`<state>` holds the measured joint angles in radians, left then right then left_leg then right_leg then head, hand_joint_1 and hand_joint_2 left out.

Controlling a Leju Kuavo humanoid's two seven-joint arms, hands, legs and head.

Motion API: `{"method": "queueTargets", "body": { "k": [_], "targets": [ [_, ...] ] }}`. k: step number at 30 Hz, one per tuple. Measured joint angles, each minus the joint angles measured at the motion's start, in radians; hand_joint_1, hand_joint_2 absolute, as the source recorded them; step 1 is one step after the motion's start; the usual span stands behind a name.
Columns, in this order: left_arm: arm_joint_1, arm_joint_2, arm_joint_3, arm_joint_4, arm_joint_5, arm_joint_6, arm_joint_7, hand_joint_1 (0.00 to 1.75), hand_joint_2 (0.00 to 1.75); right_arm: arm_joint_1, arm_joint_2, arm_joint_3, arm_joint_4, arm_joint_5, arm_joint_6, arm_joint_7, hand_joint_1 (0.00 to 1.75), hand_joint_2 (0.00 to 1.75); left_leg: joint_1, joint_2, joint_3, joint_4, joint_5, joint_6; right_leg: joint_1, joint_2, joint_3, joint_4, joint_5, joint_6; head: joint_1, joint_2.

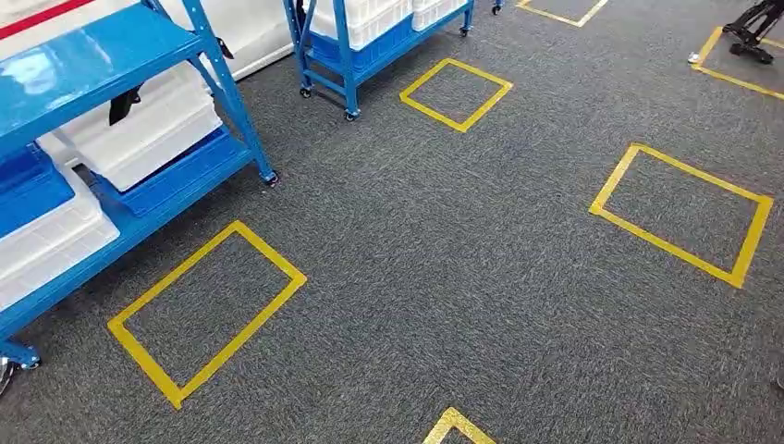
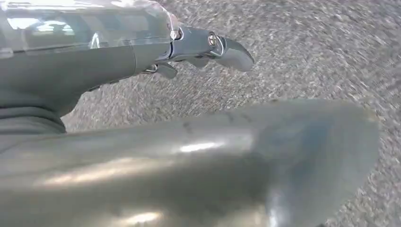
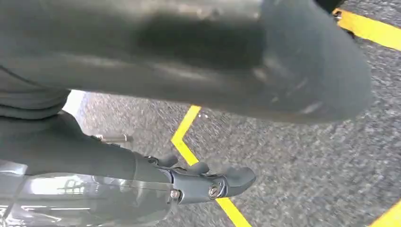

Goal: Take the parts from the cabinet and place them on the table.

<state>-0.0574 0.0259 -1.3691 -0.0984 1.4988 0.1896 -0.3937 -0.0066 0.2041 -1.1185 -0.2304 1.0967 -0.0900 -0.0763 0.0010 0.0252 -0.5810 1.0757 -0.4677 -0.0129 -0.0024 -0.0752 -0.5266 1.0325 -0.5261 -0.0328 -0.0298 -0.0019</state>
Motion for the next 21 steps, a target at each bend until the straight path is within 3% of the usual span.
{"method": "queueTargets", "body": {
  "k": [1,2,5,6,7,8,10,11,12,13,15,16,17,18,20,21],
  "targets": [
    [-0.002,0.002,0.000,0.000,0.000,0.000,0.000,0.00,0.00,0.001,0.001,-0.001,0.000,0.002,0.000,0.000,0.00,0.00,-0.013,0.058,0.025,-0.052,-0.008,0.010,0.001,-0.008,0.002,-0.001,-0.003,0.003,0.001,0.000],
    [-0.006,0.002,-0.001,0.000,0.000,0.000,0.000,0.00,0.00,0.000,0.002,-0.003,0.000,0.004,0.000,0.000,0.00,0.00,-0.018,0.055,0.023,-0.059,-0.007,0.016,0.003,-0.018,0.002,0.000,-0.006,0.009,0.000,0.000],
    [-0.001,0.003,-0.006,0.002,0.001,0.000,0.000,0.00,0.00,-0.007,0.002,-0.003,0.000,0.006,0.000,0.000,0.00,0.00,-0.025,0.022,0.020,-0.066,-0.003,0.026,-0.002,-0.045,0.013,-0.007,-0.007,0.022,0.000,0.000],
    [0.001,0.002,-0.008,0.002,0.003,0.000,0.000,0.00,0.00,-0.008,0.002,-0.003,0.000,0.009,-0.001,0.000,0.00,0.00,-0.008,0.009,0.040,-0.087,0.011,0.033,0.000,-0.040,0.018,-0.006,-0.014,0.031,0.000,0.000],
    [0.000,0.000,-0.009,0.002,0.003,0.000,-0.001,0.00,0.00,-0.005,0.001,-0.004,0.000,0.010,-0.001,0.000,0.00,0.00,-0.008,0.001,0.043,-0.096,0.015,0.035,-0.003,0.012,0.012,0.020,-0.031,0.036,0.002,0.000],
    [-0.002,0.000,-0.010,0.002,0.003,0.000,-0.001,0.00,0.00,-0.005,0.001,-0.006,0.000,0.011,-0.001,-0.001,0.00,0.00,-0.007,-0.006,0.042,-0.096,0.019,0.042,-0.004,0.049,-0.016,0.075,-0.068,0.037,0.002,0.000],
    [-0.005,0.000,-0.010,0.003,0.004,0.000,-0.002,0.00,0.00,-0.003,0.001,-0.009,0.000,0.015,-0.001,-0.001,0.00,0.00,-0.006,-0.029,0.038,-0.096,0.019,0.042,-0.010,0.071,-0.095,0.227,-0.136,0.043,0.003,0.000],
    [-0.005,0.000,-0.011,0.003,0.006,0.000,-0.002,0.00,0.00,-0.002,0.000,-0.013,0.000,0.016,-0.001,-0.001,0.00,0.00,-0.006,-0.042,0.038,-0.095,0.018,0.042,-0.012,0.073,-0.126,0.281,-0.147,0.046,0.003,0.000],
    [-0.004,0.000,-0.011,0.003,0.006,0.000,-0.001,0.00,0.00,-0.002,0.000,-0.013,0.000,0.016,-0.001,-0.001,0.00,0.00,-0.005,-0.056,0.039,-0.093,0.018,0.041,-0.013,0.073,-0.135,0.287,-0.131,0.048,0.003,0.000],
    [-0.002,0.000,-0.012,0.003,0.006,0.000,-0.001,0.00,0.00,-0.002,0.000,-0.013,0.000,0.016,-0.001,-0.001,0.00,0.00,-0.003,-0.070,0.039,-0.090,0.016,0.039,-0.016,0.073,-0.122,0.246,-0.091,0.051,0.003,0.000],
    [-0.002,-0.002,-0.013,0.003,0.006,0.000,-0.002,0.00,0.00,-0.001,-0.001,-0.014,0.000,0.017,-0.001,-0.001,0.00,0.00,0.004,-0.097,0.040,-0.078,0.010,0.029,-0.023,0.090,-0.051,0.082,0.009,0.055,0.003,0.000],
    [-0.002,-0.003,-0.013,0.003,0.006,0.000,-0.002,0.00,0.00,0.002,-0.001,-0.014,0.000,0.016,-0.001,-0.001,0.00,0.00,0.006,-0.107,0.035,-0.069,0.004,0.021,-0.030,0.132,-0.021,0.013,0.021,0.056,0.003,0.000],
    [-0.004,-0.002,-0.013,0.003,0.006,0.000,-0.001,0.00,0.00,0.001,-0.001,-0.014,0.000,0.016,-0.001,0.000,0.00,0.00,0.002,-0.116,0.028,-0.061,0.000,0.013,-0.020,0.153,-0.023,0.008,0.014,0.054,0.006,0.000],
    [-0.003,-0.002,-0.013,0.003,0.006,0.000,-0.002,0.00,0.00,-0.001,-0.001,-0.014,0.000,0.017,-0.001,-0.001,0.00,0.00,0.002,-0.121,0.025,-0.062,0.002,0.007,-0.026,0.138,-0.027,0.012,0.018,0.044,0.004,0.000],
    [0.000,-0.002,-0.013,0.003,0.006,0.000,-0.002,0.00,0.00,-0.003,-0.002,-0.014,0.000,0.017,-0.001,0.000,0.00,0.00,0.007,-0.136,0.021,-0.067,0.007,-0.003,-0.017,0.125,-0.027,0.011,0.017,0.033,0.005,0.000],
    [0.000,-0.002,-0.013,0.003,0.006,0.000,-0.002,0.00,0.00,-0.003,-0.002,-0.014,0.000,0.017,0.000,0.000,0.00,0.00,0.006,-0.144,0.017,-0.064,0.005,-0.009,-0.023,0.113,-0.025,0.005,0.021,0.024,0.005,0.000]
  ]
}}
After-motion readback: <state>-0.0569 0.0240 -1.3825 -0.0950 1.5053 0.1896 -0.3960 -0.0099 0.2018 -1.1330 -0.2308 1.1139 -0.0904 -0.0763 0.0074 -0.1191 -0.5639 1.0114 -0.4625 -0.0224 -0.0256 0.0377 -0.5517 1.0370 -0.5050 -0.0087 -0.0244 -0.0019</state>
